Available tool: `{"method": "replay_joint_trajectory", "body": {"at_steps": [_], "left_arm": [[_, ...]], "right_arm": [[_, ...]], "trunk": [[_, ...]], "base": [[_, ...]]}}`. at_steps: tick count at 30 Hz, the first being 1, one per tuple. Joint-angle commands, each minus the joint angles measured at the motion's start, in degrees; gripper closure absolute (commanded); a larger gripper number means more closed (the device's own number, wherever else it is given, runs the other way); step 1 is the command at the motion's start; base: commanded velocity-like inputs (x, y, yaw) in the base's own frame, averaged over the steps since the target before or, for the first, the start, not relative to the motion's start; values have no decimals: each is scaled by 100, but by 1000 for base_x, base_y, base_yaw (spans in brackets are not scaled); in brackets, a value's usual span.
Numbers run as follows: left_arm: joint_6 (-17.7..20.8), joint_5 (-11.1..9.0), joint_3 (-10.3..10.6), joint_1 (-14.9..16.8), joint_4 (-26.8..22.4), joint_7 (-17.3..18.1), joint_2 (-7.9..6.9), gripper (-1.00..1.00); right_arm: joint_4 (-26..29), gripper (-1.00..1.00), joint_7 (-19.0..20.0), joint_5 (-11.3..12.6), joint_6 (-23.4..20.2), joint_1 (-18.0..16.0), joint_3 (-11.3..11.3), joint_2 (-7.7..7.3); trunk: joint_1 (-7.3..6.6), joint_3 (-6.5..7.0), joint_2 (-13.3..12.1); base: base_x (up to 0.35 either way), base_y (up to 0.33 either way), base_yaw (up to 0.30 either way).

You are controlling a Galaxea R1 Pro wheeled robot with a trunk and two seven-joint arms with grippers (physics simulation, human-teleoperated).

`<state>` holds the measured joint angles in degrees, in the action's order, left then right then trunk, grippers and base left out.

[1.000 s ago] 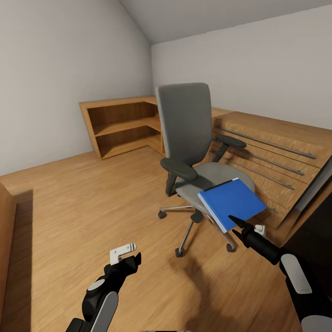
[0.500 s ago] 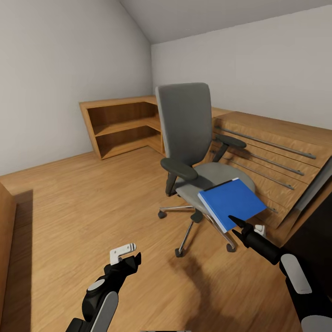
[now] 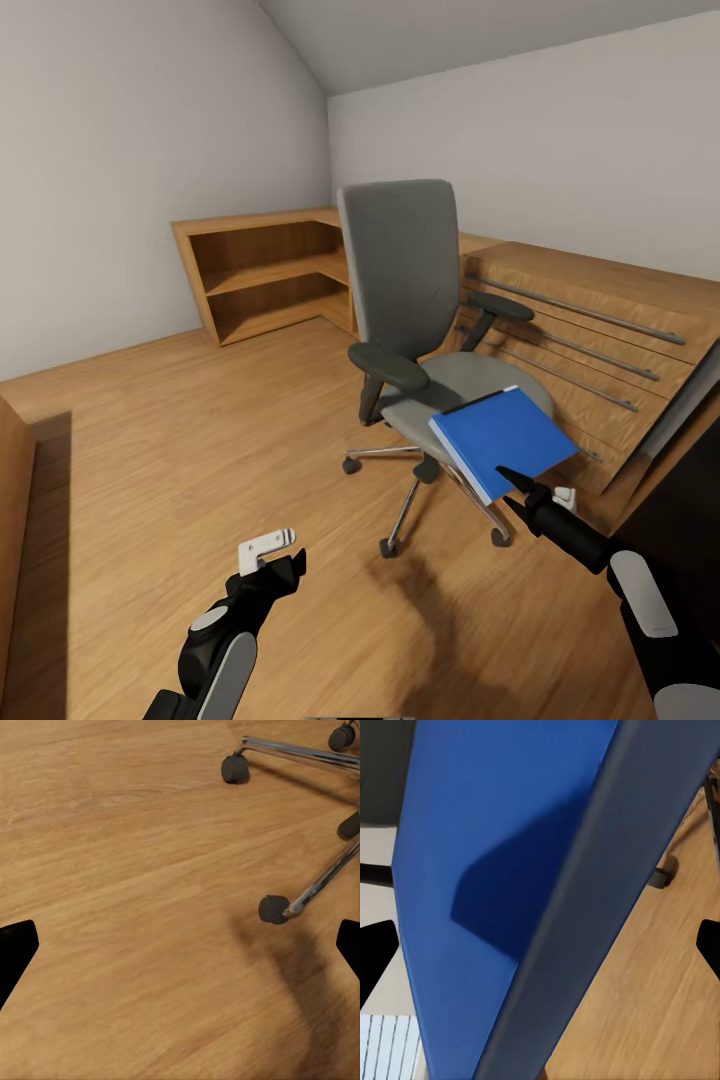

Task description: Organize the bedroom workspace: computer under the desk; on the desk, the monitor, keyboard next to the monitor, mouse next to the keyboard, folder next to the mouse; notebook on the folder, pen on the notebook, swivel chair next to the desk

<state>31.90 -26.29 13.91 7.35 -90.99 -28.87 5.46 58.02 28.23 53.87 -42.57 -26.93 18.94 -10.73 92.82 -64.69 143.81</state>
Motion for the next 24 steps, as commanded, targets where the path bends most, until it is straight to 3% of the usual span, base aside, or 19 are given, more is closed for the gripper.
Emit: {"method": "replay_joint_trajectory", "body": {"at_steps": [1, 24], "left_arm": [[9, -60, 6, 4, 2, -57, 2, -100], [9, -61, 6, 4, 15, -57, 8, -100]], "right_arm": [[-1, -100, 69, 14, -46, -5, 13, 1], [4, -100, 175, 27, -84, -5, 13, -26]], "trunk": [[-1, -5, 2], [-1, -5, 2]], "base": [[0, 0, 0], [0, 0, 0]]}}
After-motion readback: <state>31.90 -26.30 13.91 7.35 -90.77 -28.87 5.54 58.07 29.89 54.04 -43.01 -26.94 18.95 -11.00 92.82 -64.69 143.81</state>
